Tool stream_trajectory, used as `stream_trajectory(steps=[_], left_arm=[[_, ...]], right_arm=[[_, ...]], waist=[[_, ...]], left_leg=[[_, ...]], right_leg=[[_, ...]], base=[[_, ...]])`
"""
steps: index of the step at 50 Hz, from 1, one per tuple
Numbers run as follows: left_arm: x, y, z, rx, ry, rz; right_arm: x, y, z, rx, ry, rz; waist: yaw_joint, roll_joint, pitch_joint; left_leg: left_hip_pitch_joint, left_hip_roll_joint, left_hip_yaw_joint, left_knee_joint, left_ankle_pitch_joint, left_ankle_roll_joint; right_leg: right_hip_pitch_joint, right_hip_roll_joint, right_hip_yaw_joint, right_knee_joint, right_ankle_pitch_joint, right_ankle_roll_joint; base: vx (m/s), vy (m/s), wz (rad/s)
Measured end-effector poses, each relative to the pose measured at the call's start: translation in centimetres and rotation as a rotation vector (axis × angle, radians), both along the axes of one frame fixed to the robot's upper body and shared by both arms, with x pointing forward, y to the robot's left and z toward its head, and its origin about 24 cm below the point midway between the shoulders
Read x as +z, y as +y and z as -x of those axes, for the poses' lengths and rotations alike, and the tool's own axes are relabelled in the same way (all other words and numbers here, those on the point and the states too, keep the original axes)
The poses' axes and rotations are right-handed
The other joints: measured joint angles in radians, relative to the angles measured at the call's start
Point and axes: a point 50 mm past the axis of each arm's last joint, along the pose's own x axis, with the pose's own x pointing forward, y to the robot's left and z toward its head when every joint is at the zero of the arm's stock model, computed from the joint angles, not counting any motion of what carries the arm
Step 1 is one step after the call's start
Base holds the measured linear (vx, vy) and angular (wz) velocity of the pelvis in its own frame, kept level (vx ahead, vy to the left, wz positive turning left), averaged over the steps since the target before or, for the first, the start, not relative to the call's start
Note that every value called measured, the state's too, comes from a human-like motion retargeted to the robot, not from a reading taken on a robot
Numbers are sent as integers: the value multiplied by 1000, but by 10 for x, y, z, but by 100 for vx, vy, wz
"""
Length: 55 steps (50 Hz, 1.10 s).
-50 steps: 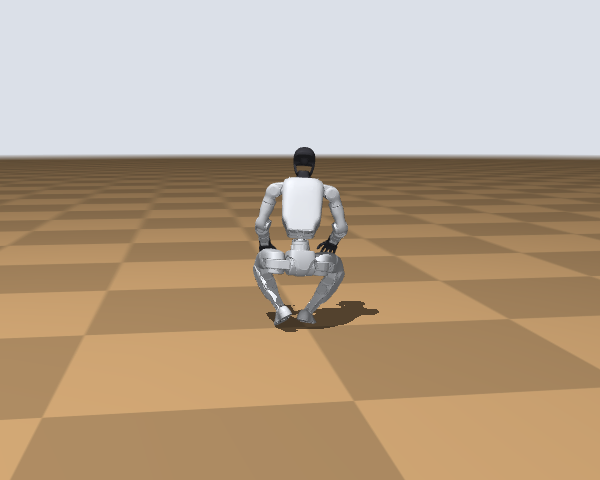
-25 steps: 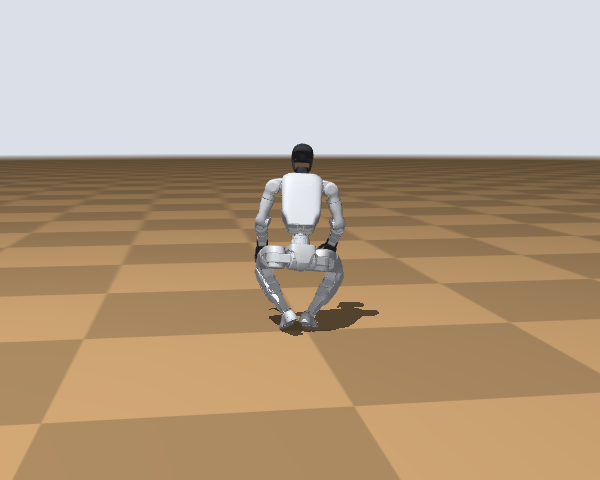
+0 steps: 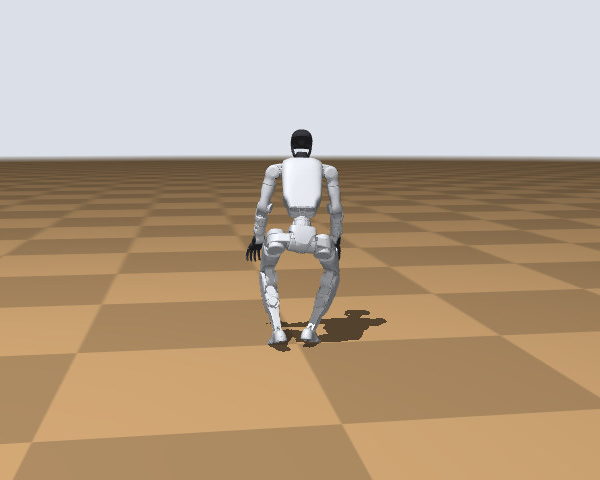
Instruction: Upper body actions
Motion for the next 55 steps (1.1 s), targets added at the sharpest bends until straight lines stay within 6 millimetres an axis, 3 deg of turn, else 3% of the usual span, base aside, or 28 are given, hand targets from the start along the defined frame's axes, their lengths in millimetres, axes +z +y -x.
stream_trajectory(steps=[5, 13, 27, 40, 55], left_arm=[[-26, 20, 28, 91, 130, 11], [-68, 34, 81, 238, 331, 116], [-116, 35, 168, 350, 662, 114], [-140, 19, 231, 376, 917, 199], [-154, -12, 282, 296, 1156, 225]], right_arm=[[-27, -9, 23, -26, 104, 13], [-70, -21, 72, -104, 248, -16], [-124, -39, 160, -209, 569, -46], [-151, -41, 234, -267, 880, -55], [-162, -37, 301, -421, 1079, -165]], waist=[[8, -15, -12], [36, -16, -38], [76, 5, -73], [117, 12, -103], [135, 44, -175]], left_leg=[[109, -10, -24, -160, 36, -21], [294, 3, -52, -404, 35, -56], [598, 43, -54, -784, 40, -23], [845, 72, -42, -1072, 141, 7], [1058, 76, -28, -1313, 245, 20]], right_leg=[[89, 45, 17, -145, 28, 27], [257, 118, 25, -381, -2, 86], [545, 206, 9, -732, 40, 167], [805, 290, -26, -1040, 154, 184], [1051, 383, -97, -1334, 268, 166]], base=[[4, 0, -28], [5, 1, -28], [2, 2, -15], [5, -2, -7], [10, -2, 5]])
